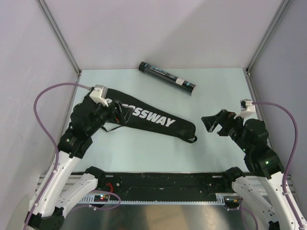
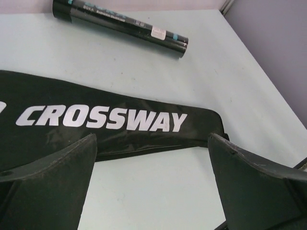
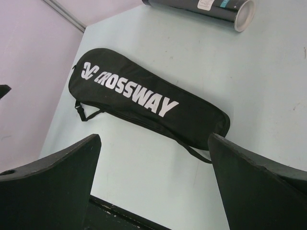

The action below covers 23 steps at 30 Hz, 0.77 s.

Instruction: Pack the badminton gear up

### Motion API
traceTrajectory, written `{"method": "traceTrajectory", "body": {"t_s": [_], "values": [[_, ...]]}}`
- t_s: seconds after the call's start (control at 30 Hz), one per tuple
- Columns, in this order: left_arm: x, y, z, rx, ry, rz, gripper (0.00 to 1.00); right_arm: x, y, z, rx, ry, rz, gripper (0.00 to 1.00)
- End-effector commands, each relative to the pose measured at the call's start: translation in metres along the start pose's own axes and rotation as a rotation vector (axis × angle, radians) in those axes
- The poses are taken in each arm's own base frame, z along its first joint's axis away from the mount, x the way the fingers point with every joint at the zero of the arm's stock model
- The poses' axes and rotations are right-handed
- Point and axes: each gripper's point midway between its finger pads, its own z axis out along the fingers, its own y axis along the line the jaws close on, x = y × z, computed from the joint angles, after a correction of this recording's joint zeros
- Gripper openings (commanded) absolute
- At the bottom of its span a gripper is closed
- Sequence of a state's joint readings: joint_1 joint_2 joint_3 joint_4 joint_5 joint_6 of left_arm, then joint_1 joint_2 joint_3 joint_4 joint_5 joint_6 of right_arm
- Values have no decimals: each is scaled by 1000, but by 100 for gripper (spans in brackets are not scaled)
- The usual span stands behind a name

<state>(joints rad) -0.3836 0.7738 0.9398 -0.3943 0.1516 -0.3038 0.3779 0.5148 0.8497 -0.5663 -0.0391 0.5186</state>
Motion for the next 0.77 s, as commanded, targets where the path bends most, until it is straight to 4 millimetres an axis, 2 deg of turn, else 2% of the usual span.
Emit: {"method": "traceTrajectory", "body": {"t_s": [0.0, 0.2, 0.73], "values": [[-35, -10, -19, 36, -174, 79, 100, -11, 6, -6, -10, -26, -21, 99], [-44, -16, -28, 57, -212, 69, 100, -13, 8, -6, -17, -34, -8, 99], [-42, -6, -39, 2, -255, 46, 100, -7, 4, -9, -8, -14, -22, 99]]}}
